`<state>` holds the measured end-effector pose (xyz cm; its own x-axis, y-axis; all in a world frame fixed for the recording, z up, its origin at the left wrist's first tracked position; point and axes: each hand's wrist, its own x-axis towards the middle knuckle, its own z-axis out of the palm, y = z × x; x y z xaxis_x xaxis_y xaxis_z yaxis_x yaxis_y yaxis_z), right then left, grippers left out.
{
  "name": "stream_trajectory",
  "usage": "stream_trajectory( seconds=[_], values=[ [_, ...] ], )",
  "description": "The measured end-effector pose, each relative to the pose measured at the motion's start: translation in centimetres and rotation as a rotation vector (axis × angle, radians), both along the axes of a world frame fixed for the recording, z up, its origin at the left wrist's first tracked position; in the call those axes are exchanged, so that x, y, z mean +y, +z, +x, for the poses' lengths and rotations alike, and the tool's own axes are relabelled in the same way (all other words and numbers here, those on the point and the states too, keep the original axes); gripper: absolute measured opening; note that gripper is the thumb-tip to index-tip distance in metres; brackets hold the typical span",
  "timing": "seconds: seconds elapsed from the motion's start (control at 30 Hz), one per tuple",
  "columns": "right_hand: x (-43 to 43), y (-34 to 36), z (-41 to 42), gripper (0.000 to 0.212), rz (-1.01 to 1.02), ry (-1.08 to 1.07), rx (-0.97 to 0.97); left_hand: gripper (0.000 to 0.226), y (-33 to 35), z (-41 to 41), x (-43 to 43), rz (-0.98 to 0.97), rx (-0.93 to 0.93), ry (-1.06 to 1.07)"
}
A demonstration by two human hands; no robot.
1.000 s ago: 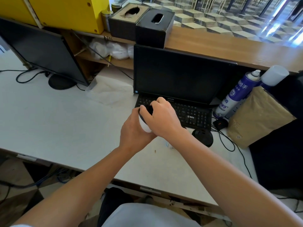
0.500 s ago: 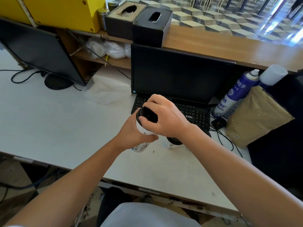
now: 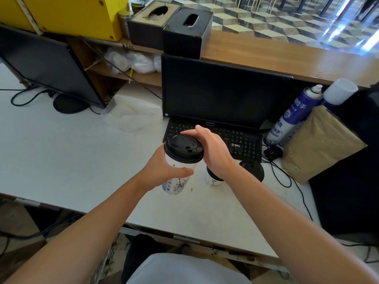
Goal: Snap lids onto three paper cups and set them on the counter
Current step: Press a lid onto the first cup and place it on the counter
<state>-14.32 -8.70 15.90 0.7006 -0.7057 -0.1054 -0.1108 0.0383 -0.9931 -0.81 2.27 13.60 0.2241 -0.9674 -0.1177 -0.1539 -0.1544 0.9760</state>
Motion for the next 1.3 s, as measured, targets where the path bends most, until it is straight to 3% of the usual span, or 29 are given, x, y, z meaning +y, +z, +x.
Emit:
stream_trajectory(
  seconds=[0.2, 0.47, 0.57, 0.63, 0.73, 0.87, 0.93, 1.07, 1.3],
  values=[
    [1.1, 0.0, 0.0, 0.042, 0.312, -0.165, -0.009, 0.08, 0.0, 0.1, -0.2, -0.031, 0.042, 0.066],
    [2.5, -0.5, -0.2, 0.04, 0.494, -0.257, 0.009, 0.085, -0.5, 1.0, -0.4, -0.008, 0.084, 0.08],
    [2.9, -1.0, 0.3, 0.041, 0.504, -0.329, -0.001, 0.079, -0.6, 0.7, -0.5, -0.008, 0.202, 0.022],
    [3.0, -1.2, 0.8, 0.04, 0.537, -0.396, -0.001, 0.071, -0.3, 0.2, -0.6, -0.047, 0.377, -0.014],
    [3.5, -1.0, 1.3, 0.045, 0.607, -0.438, -0.052, 0.049, 0.2, -1.2, -1.4, -0.022, 0.564, 0.154],
    [5.0, -0.2, 2.2, 0.066, 0.6, -0.498, -0.124, 0.054, 0.0, -4.0, -3.1, 0.209, 0.474, 0.472],
    [4.7, -0.5, 2.4, 0.051, 0.65, -0.554, -0.136, 0.048, -0.1, -4.3, -3.3, 0.212, 0.507, 0.57],
    [3.5, -1.6, 2.7, 0.036, 0.692, -0.683, -0.069, 0.044, -0.4, -4.1, -3.3, 0.162, 0.534, 0.625],
    [2.9, -2.6, 2.2, 0.036, 0.739, -0.616, -0.014, 0.042, -1.1, -4.4, -3.5, 0.201, 0.496, 0.669]
  ],
)
